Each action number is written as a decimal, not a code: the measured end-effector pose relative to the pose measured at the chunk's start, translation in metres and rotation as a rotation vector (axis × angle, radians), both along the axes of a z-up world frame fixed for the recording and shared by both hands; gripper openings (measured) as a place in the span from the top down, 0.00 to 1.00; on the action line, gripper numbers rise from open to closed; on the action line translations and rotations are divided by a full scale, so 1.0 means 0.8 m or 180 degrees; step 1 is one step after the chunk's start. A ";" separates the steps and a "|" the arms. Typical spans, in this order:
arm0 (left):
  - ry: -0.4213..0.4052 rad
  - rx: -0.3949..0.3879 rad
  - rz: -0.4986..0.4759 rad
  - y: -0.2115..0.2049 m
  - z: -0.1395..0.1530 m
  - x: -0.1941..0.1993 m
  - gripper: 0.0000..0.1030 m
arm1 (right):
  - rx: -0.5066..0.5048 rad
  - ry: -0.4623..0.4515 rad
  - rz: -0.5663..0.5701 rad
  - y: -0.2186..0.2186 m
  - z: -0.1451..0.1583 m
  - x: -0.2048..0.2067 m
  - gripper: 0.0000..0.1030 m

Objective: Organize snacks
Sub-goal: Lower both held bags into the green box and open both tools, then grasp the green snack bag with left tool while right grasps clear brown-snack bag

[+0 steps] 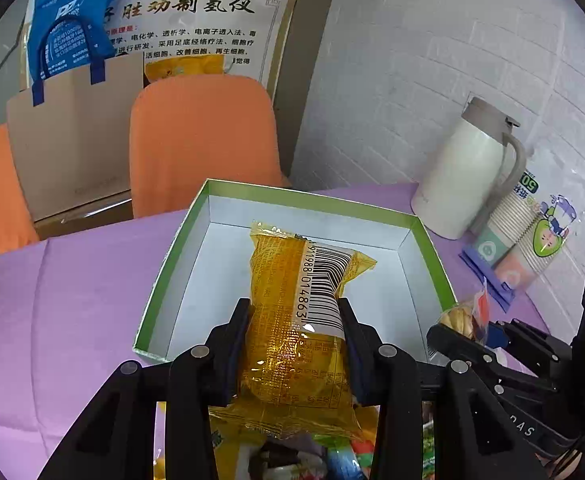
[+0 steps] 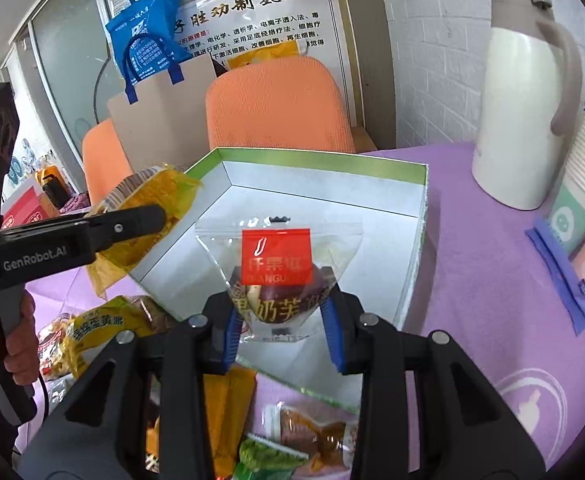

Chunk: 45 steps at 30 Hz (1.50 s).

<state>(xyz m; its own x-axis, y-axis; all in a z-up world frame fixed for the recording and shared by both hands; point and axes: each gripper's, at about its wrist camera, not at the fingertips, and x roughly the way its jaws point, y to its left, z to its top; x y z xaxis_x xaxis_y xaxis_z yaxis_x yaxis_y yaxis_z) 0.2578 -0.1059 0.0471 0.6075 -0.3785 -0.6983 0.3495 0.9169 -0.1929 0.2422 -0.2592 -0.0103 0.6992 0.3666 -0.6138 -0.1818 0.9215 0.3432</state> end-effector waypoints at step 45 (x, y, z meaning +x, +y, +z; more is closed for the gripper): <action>-0.0066 0.0111 -0.0271 0.074 -0.058 -0.292 0.05 | -0.0124 0.0116 -0.0089 0.016 -0.029 -0.234 0.01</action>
